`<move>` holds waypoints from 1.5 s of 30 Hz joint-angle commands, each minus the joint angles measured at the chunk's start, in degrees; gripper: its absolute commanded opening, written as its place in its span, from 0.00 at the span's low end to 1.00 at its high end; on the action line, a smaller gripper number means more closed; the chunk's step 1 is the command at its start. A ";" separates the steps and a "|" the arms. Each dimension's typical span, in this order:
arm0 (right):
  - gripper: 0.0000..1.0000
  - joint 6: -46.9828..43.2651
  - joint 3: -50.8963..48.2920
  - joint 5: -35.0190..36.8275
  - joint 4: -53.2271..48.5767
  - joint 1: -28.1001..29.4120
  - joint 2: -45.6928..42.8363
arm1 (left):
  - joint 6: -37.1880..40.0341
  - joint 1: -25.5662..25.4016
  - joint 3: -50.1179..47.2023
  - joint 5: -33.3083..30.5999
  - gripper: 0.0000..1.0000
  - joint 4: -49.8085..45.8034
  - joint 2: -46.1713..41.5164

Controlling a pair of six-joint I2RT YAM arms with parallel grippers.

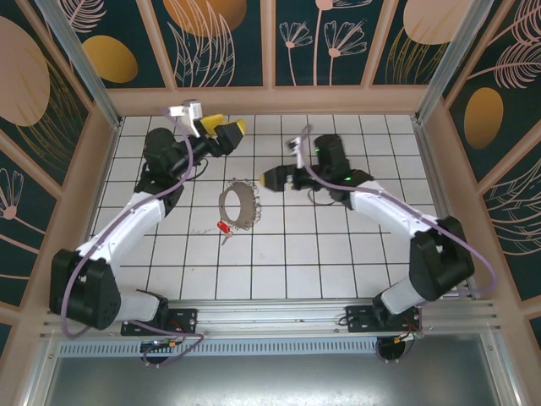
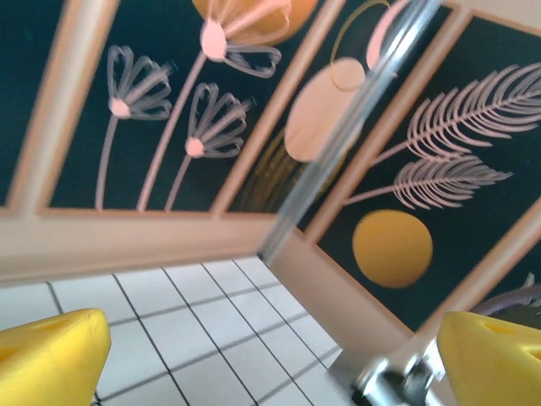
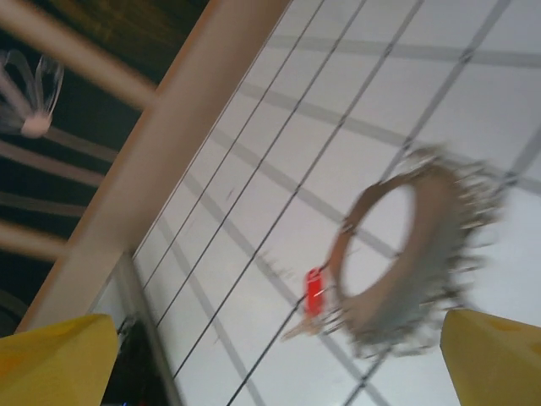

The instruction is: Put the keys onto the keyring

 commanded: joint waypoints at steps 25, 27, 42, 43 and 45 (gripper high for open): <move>0.99 -13.35 -34.67 50.99 35.57 -30.59 -15.22 | 29.97 9.79 -47.27 -49.10 0.99 34.85 -8.84; 0.99 -13.59 -37.29 51.29 40.11 -30.65 -13.77 | 29.92 9.91 -48.97 -49.14 0.99 38.78 -6.75; 0.99 -17.86 -51.96 39.08 78.68 -30.74 2.75 | 31.21 12.81 -49.18 -40.96 0.99 54.79 11.79; 0.99 -18.03 -51.10 38.84 77.44 -30.94 2.83 | 31.04 12.81 -48.35 -40.85 0.99 52.19 11.17; 0.99 -19.06 -49.50 35.05 74.23 -31.01 3.03 | 30.81 13.23 -47.26 -40.16 0.99 50.63 11.54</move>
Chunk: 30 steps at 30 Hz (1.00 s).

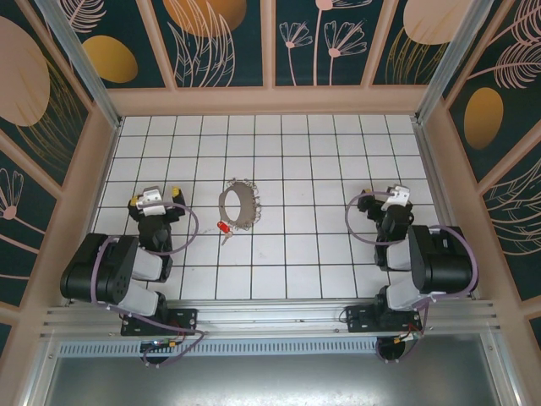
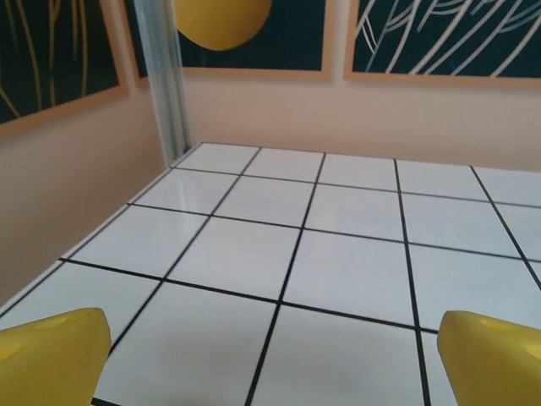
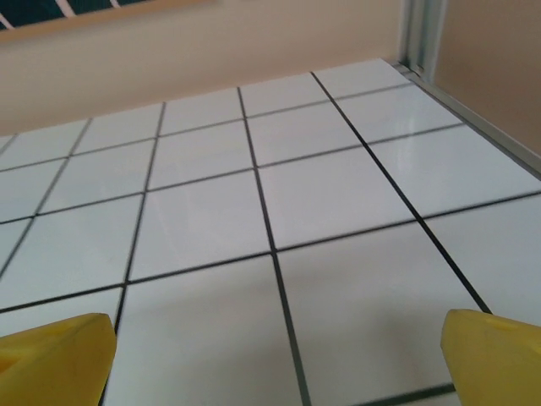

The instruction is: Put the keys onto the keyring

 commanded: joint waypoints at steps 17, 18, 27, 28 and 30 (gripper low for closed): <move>0.99 -2.41 4.30 -4.28 0.21 -0.05 0.66 | -2.29 5.10 7.56 9.52 0.99 -8.77 0.55; 0.99 -2.41 4.33 -4.37 0.18 -0.06 0.67 | -2.29 5.10 7.47 9.52 0.99 -8.74 0.58; 0.99 -2.26 4.46 -4.72 -0.01 -0.22 0.72 | -2.21 5.10 7.51 9.52 0.99 -8.74 0.46; 0.99 -2.25 4.54 -4.84 -0.10 -0.32 0.71 | -2.12 5.10 7.43 9.51 0.99 -8.61 0.46; 0.99 -1.97 4.68 -5.83 -0.30 -0.85 0.74 | -2.15 5.11 7.35 9.52 0.99 -8.48 0.39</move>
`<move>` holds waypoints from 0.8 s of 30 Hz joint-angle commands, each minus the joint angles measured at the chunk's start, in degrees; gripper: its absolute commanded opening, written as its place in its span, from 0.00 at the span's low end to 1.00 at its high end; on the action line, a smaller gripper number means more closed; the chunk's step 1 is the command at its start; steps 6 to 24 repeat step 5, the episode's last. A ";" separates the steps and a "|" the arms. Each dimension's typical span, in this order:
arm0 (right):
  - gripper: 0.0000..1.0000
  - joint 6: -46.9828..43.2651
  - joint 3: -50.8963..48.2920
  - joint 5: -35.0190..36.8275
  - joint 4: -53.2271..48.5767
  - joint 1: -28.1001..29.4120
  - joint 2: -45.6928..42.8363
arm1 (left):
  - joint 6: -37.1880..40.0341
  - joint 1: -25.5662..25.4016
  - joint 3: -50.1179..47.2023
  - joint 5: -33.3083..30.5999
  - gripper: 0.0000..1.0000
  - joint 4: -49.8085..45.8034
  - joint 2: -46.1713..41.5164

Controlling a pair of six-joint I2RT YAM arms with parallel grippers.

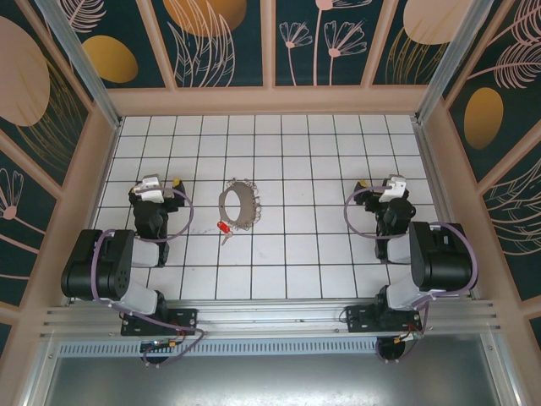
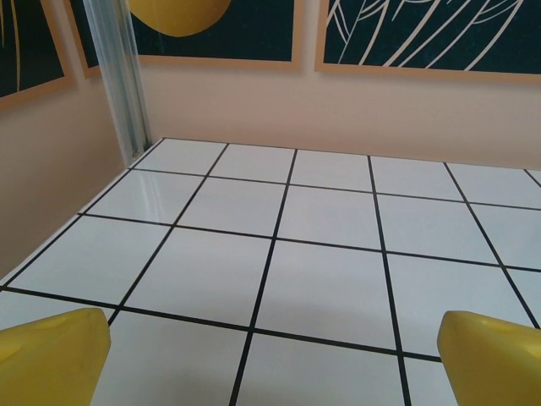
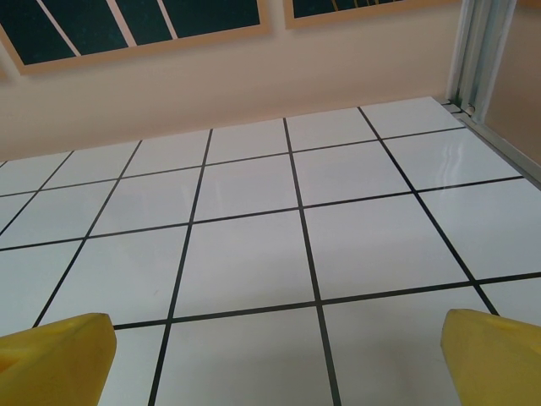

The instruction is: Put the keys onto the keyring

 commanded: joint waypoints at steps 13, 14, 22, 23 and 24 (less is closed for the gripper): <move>0.99 -0.77 0.81 -0.03 0.60 -0.24 0.57 | -0.54 0.31 0.22 0.89 0.99 0.94 0.15; 0.99 -0.77 0.81 -0.03 0.60 -0.24 0.57 | -0.54 0.31 0.22 0.89 0.99 0.94 0.15; 0.99 -0.77 0.81 -0.03 0.60 -0.24 0.57 | -0.54 0.31 0.22 0.89 0.99 0.94 0.15; 0.99 -0.77 0.81 -0.03 0.60 -0.24 0.57 | -0.54 0.31 0.22 0.89 0.99 0.94 0.15; 0.99 -0.77 0.81 -0.03 0.60 -0.24 0.57 | -0.54 0.31 0.22 0.89 0.99 0.94 0.15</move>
